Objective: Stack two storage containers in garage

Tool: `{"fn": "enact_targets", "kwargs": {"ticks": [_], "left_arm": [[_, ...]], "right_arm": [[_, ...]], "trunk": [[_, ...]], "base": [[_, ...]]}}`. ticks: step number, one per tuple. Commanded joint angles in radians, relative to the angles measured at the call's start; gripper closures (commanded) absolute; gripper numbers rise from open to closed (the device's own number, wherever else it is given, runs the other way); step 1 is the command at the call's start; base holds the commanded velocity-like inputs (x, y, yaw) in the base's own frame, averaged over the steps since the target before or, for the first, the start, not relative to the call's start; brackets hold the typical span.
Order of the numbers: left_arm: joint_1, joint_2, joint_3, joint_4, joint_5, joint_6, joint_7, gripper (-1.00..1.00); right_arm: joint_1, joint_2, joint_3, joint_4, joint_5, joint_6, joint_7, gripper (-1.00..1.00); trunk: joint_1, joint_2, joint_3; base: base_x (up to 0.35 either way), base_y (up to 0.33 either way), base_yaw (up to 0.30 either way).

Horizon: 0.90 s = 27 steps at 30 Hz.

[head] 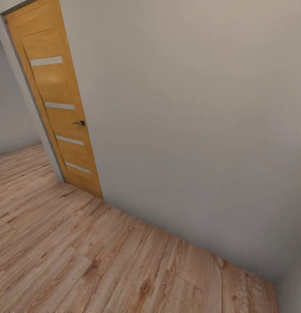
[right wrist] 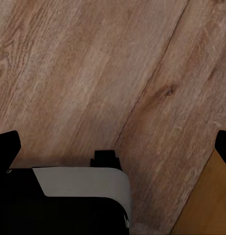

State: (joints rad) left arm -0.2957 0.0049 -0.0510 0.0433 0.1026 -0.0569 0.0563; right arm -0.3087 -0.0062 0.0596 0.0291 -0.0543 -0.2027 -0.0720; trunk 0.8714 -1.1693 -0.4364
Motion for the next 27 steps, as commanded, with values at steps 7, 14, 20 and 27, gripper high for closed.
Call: {"fn": "enact_targets", "kwargs": {"ticks": [7, 14, 20, 27], "left_arm": [[-0.002, -0.001, -0.007, 0.004, 0.011, -0.006, 0.0, -1.0], [-0.002, -0.002, -0.007, 0.004, 0.01, -0.006, 0.0, -1.0], [-0.002, -0.003, -0.009, 0.003, 0.009, -0.006, 0.0, -1.0], [-0.002, -0.004, -0.009, 0.001, 0.009, -0.006, 0.0, -1.0]], "right_arm": [[-0.001, 0.0, 0.006, 0.003, -0.006, -0.006, -0.002, -1.0], [-0.001, 0.0, 0.006, 0.003, -0.006, -0.006, -0.002, -1.0], [-0.001, 0.0, 0.006, 0.003, -0.006, -0.006, -0.002, -1.0], [-0.001, 0.0, 0.006, 0.003, -0.006, -0.006, -0.002, -1.0]], "trunk": [[0.0, -0.001, -0.001], [0.0, -0.001, -0.001], [0.0, -0.001, -0.001], [0.0, -0.001, -0.001]], "base": [[0.023, 0.0, 0.267], [0.0, 0.0, 0.281], [0.057, -0.043, 0.204], [0.219, -0.159, 0.005]]}}
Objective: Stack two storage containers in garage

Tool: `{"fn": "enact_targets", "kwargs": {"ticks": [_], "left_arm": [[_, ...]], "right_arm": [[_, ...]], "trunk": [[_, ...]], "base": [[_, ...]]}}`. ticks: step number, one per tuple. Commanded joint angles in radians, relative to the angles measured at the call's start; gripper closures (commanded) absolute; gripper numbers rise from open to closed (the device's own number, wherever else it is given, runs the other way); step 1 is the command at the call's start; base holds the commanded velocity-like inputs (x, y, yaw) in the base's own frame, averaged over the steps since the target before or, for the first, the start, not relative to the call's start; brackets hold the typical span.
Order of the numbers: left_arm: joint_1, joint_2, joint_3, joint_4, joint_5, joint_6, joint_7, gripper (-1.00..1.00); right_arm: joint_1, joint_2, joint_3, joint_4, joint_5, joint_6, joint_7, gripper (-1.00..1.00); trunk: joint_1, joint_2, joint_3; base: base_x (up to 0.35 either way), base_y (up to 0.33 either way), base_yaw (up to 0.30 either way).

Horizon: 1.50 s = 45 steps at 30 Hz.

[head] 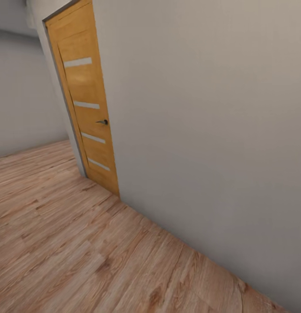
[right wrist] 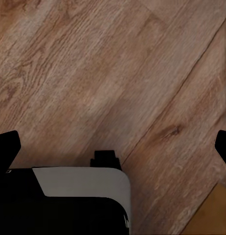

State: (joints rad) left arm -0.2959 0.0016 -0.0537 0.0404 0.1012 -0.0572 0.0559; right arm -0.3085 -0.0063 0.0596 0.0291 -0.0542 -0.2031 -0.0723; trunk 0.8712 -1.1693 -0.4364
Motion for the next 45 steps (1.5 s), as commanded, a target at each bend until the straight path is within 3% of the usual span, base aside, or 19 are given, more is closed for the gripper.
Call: {"fn": "enact_targets", "kwargs": {"ticks": [1, 8, 27, 45], "left_arm": [[-0.002, 0.0, -0.006, 0.004, 0.01, -0.006, 0.001, -1.0], [-0.002, 0.0, -0.005, 0.003, 0.011, -0.006, 0.001, -1.0], [-0.002, 0.001, -0.003, 0.002, 0.014, -0.006, 0.001, -1.0], [-0.002, 0.001, -0.003, 0.003, 0.014, -0.006, 0.001, -1.0]], "right_arm": [[-0.001, 0.0, 0.006, 0.003, -0.006, -0.006, -0.001, -1.0], [-0.001, 0.0, 0.006, 0.003, -0.006, -0.006, -0.001, -1.0], [-0.001, 0.0, 0.007, 0.003, -0.006, -0.006, -0.001, -1.0], [-0.001, 0.0, 0.007, 0.005, -0.006, -0.006, -0.001, -1.0]], "trunk": [[0.0, -0.001, -0.001], [0.0, -0.001, -0.001], [0.0, -0.001, -0.001], [0.0, -0.001, -0.001]], "base": [[0.232, -0.164, 0.001], [0.205, -0.136, 0.038], [0.02, -0.003, 0.286], [0.324, 0.0, 0.291]]}}
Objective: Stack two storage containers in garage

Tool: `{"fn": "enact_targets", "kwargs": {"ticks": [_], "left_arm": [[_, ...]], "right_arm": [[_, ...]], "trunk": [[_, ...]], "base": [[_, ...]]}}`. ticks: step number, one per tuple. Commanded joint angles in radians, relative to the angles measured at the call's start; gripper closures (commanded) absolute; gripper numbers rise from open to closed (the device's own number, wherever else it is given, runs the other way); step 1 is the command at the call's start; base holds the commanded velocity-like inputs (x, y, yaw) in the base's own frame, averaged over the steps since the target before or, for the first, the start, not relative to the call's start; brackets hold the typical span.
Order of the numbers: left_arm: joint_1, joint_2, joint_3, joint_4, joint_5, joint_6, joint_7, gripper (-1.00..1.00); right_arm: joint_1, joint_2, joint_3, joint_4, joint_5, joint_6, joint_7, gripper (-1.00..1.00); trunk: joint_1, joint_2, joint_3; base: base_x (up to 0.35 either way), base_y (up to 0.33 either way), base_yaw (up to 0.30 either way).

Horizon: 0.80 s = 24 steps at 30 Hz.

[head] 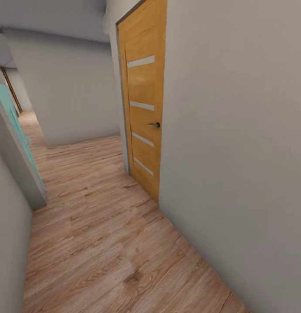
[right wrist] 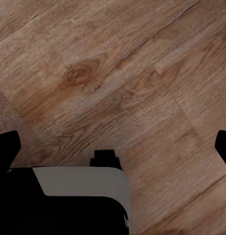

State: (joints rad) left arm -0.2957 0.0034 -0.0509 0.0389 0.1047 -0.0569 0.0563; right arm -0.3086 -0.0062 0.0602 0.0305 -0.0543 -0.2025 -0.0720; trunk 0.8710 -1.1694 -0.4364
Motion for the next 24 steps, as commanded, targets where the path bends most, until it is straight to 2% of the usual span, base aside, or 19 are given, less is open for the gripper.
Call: {"fn": "enact_targets", "kwargs": {"ticks": [1, 18, 24], "left_arm": [[-0.002, 0.0, -0.006, 0.004, 0.01, -0.006, 0.0, -1.0], [-0.002, 0.0, -0.007, 0.004, 0.009, -0.006, 0.0, -1.0], [-0.002, -0.001, -0.007, 0.004, 0.009, -0.006, 0.0, -1.0]], "right_arm": [[-0.001, 0.0, 0.006, 0.003, -0.006, -0.006, -0.002, -1.0], [-0.001, 0.0, 0.006, 0.003, -0.006, -0.006, -0.002, -1.0], [-0.001, 0.0, 0.006, 0.002, -0.005, -0.005, -0.002, -1.0]], "trunk": [[0.001, -0.001, -0.001], [0.001, -0.001, -0.001], [0.001, -0.001, -0.001]], "base": [[0.341, 0.0, 0.291], [0.341, 0.0, 0.286], [0.341, 0.0, 0.058]]}}
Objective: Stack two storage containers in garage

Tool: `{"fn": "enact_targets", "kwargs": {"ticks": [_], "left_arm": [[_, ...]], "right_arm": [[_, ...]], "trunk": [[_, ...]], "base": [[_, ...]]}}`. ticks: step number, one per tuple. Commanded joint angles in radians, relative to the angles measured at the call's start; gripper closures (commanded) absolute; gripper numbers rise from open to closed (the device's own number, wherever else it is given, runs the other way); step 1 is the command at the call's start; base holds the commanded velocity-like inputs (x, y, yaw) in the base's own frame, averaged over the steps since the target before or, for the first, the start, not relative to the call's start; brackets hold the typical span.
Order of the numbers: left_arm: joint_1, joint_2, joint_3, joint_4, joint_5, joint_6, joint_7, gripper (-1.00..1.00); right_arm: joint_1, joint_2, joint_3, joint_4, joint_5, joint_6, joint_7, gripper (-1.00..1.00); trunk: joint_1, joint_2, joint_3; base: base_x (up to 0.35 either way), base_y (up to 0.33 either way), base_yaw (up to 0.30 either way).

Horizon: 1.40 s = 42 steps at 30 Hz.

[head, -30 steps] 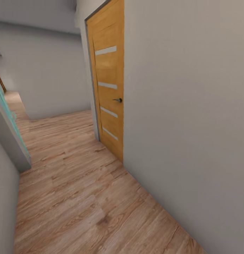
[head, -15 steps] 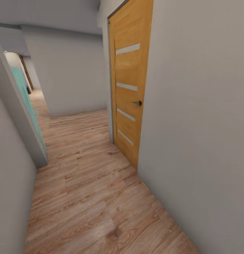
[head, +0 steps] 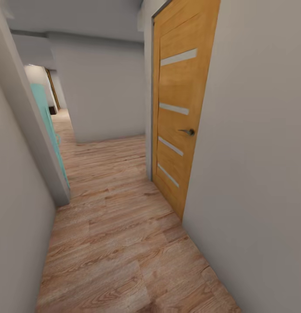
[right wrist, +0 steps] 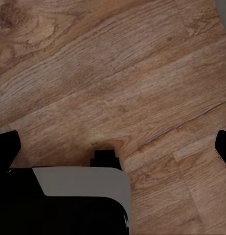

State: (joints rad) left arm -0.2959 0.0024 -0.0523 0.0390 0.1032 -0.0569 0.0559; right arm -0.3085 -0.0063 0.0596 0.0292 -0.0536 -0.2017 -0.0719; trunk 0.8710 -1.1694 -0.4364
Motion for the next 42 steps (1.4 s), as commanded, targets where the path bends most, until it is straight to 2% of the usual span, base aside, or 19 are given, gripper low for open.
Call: {"fn": "enact_targets", "kwargs": {"ticks": [1, 14, 32, 42], "left_arm": [[-0.002, -0.001, -0.006, 0.004, 0.01, -0.006, 0.001, -1.0], [-0.002, -0.001, -0.006, 0.004, 0.01, -0.006, 0.001, -1.0], [-0.002, 0.0, -0.006, 0.004, 0.01, -0.006, 0.0, -1.0], [-0.002, 0.0, -0.006, 0.003, 0.01, -0.006, 0.001, -1.0]], "right_arm": [[-0.001, 0.0, 0.007, 0.003, -0.005, -0.005, -0.002, -1.0], [-0.001, -0.001, 0.006, 0.003, -0.005, -0.006, -0.002, -1.0], [-0.001, 0.0, 0.006, 0.003, -0.011, -0.007, -0.005, -1.0], [-0.001, -0.001, 0.006, 0.003, -0.011, -0.007, -0.003, -1.0]], "trunk": [[0.001, -0.001, -0.001], [0.001, -0.001, -0.001], [0.001, -0.001, -0.001], [0.001, -0.001, -0.001]], "base": [[0.341, 0.0, 0.005], [0.341, 0.0, 0.007], [0.341, 0.0, 0.265], [0.341, 0.0, 0.041]]}}
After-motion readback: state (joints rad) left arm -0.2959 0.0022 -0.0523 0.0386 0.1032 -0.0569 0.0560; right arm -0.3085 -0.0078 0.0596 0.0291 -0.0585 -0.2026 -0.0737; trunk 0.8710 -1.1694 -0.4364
